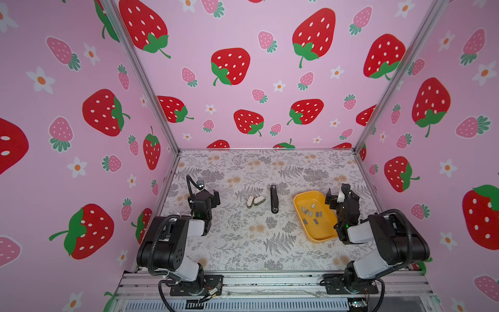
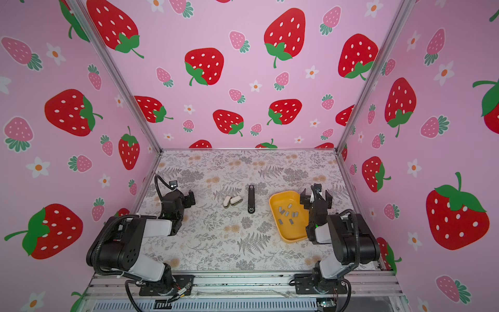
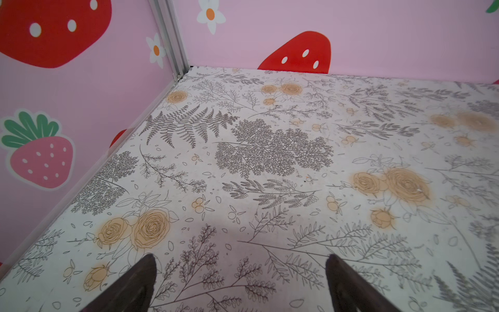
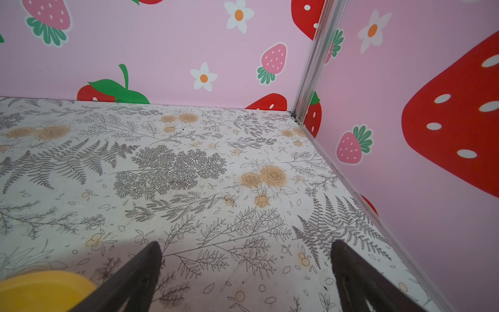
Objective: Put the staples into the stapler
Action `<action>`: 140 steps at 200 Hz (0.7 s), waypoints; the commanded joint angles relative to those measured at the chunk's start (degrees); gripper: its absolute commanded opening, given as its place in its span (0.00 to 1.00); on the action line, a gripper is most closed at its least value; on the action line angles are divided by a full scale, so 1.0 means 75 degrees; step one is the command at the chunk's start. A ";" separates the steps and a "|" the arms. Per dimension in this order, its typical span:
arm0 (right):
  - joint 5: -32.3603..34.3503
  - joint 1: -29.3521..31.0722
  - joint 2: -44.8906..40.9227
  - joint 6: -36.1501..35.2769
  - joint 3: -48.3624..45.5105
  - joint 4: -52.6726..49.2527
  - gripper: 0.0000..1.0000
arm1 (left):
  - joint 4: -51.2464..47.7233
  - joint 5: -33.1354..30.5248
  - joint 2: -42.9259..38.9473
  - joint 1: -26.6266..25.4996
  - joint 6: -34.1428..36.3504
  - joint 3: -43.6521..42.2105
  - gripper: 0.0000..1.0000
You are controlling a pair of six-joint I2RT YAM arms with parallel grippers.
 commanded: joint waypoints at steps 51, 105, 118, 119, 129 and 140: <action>0.0861 0.0528 -0.0957 -0.0459 0.0013 -0.0286 0.99 | -0.0679 -0.0148 -0.1408 -0.0248 0.0396 -0.0043 0.99; 0.1409 0.0619 -0.2378 0.2424 0.2789 -0.6887 0.99 | -0.4057 0.1056 -0.2654 -0.0241 -0.0753 0.1453 0.99; 0.0793 0.0629 -0.2559 0.2557 0.3097 -0.7458 0.99 | -0.5419 0.1372 -0.2704 -0.0247 -0.1064 0.2241 0.99; 0.0663 0.0629 -0.2574 0.2523 0.3091 -0.7437 0.99 | -0.5531 0.1394 -0.2703 -0.0248 -0.1080 0.2304 0.99; -0.0382 0.0628 -0.2800 0.2117 0.2982 -0.7147 0.99 | -0.6636 0.1552 -0.2637 -0.0248 -0.1268 0.2984 0.99; -0.0926 0.0625 -0.3064 0.2145 0.3014 -0.7162 0.99 | -0.7549 0.1719 -0.2540 -0.0248 -0.1277 0.3629 0.99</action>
